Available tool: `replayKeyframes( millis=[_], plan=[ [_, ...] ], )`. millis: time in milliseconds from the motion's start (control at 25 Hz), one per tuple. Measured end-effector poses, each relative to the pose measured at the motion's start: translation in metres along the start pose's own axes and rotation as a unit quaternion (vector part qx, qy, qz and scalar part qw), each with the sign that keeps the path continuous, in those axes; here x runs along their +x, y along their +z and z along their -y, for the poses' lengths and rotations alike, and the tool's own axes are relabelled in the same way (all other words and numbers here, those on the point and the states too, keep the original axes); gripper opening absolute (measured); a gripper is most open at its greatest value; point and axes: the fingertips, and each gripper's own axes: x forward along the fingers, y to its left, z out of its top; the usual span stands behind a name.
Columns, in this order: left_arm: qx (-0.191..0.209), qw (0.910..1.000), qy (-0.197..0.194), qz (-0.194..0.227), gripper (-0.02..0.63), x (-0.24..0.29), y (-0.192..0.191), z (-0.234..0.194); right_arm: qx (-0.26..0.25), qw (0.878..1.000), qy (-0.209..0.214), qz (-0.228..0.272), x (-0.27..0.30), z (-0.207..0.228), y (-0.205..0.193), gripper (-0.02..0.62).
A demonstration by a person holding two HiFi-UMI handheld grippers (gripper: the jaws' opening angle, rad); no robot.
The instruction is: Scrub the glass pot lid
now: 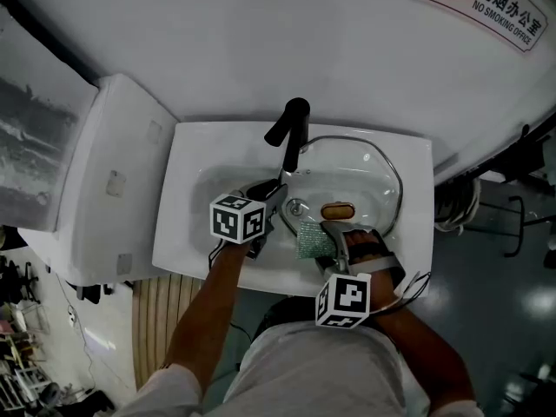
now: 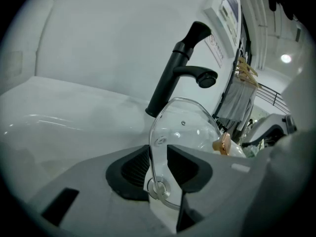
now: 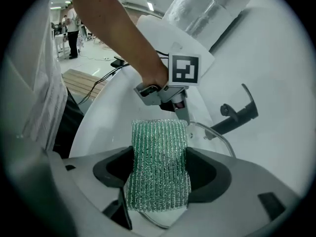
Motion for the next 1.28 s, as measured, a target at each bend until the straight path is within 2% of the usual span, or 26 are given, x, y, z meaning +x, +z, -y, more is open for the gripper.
replayKeyframes(
  millis=[480,760,1280],
  plan=[
    [0.002,1.0,-0.002,-0.002,0.12,-0.001,0.0,0.0,-0.047,0.998,0.024,-0.043,0.033,-0.021,-0.015,0.328],
    [0.003,1.0,-0.002,-0.004,0.117,-0.001,-0.001,-0.001,-0.062,0.995,0.022,-0.08,0.036,-0.02,-0.054,0.327],
    [0.005,1.0,-0.001,-0.007,0.114,-0.001,-0.002,-0.001,-0.102,0.984,0.005,-0.145,0.006,0.003,-0.127,0.328]
  ],
)
